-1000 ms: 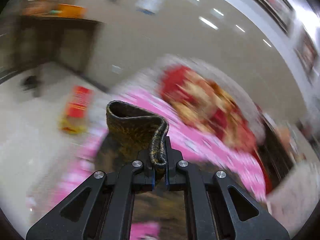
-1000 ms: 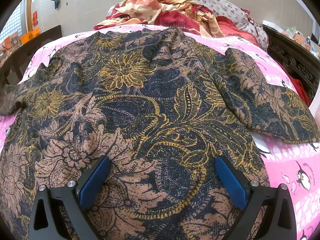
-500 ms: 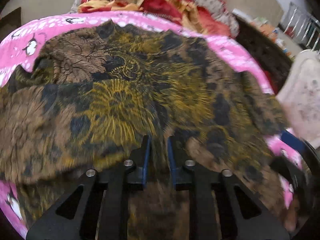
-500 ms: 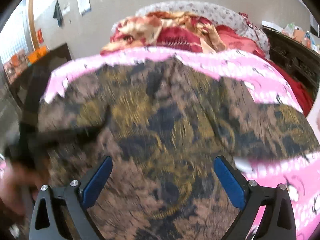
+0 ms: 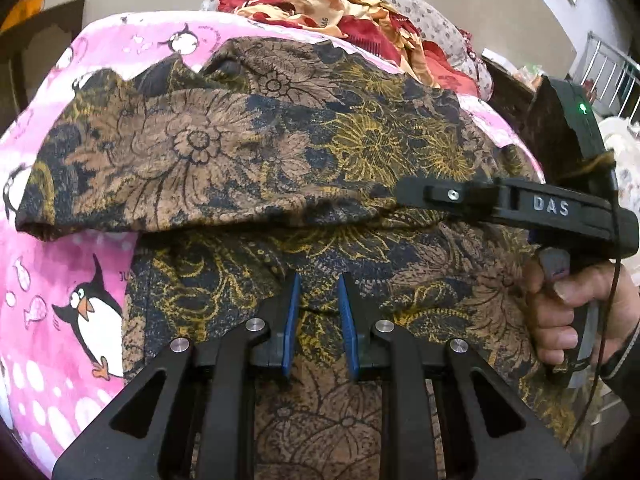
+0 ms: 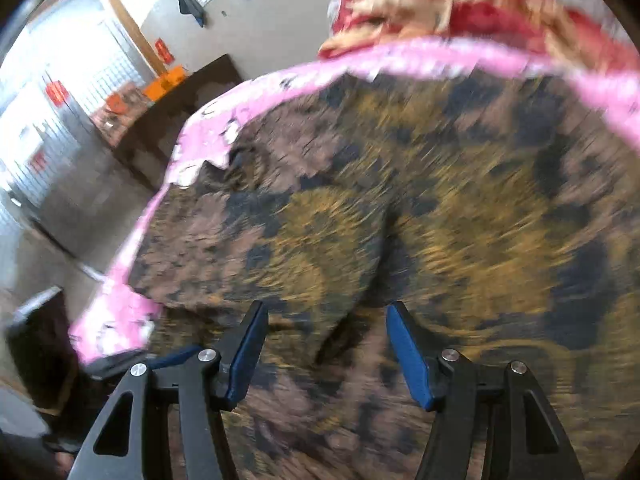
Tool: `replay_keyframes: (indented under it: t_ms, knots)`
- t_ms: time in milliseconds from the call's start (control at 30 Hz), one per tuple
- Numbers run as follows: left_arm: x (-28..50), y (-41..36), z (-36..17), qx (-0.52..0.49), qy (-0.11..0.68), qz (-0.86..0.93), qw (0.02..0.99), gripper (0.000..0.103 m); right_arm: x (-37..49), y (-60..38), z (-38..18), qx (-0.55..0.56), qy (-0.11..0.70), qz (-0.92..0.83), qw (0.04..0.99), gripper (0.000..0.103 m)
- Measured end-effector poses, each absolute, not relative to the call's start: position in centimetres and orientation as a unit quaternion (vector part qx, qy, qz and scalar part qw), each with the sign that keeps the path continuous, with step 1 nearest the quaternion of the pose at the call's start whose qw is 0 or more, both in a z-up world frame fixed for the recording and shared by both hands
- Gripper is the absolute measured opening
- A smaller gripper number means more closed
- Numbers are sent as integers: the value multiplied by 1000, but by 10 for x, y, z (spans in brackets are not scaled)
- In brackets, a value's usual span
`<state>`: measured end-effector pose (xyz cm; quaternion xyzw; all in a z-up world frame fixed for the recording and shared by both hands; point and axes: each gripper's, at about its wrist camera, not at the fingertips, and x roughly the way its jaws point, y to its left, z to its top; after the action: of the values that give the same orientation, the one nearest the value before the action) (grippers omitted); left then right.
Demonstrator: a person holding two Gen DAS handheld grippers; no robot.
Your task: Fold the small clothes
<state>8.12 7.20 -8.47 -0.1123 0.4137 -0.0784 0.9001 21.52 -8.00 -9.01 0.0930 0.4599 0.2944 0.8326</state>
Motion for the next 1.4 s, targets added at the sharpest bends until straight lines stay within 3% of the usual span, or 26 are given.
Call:
replay_keyframes:
  t_ms: [100,167,267,500,767,1000,1133,1233,1400]
  knots:
    - [89,63,-86,-110,412,-78,901,19,223,-85,-95,145,448,316,823,55]
    - [95,65,-87,-122,412,-82,899,19,230,-89,-100,185,453,314,814,23]
    - [89,75,-88,-133,411,-86,898,19,226,-81,-92,167,436,324,823,4]
    - [78,77,-86,-126,411,-83,899,19,203,-141,-44,173,382,277,865,4]
    - [80,76,-85,-123,412,-81,899,19,203,-260,-66,134,462,113,869,4]
    - [72,82,-70,-128,409,-52,902,19,196,-279,-72,132,480,72,864,4]
    - [67,103,-34,-145,362,-21,921,19,173,-292,-46,116,445,49,887,11]
    - [99,107,-16,-137,353,-17,926,30,165,-287,-27,112,411,68,902,13]
    - [175,103,-19,-115,369,2,922,30,176,-238,-35,70,403,131,903,13]
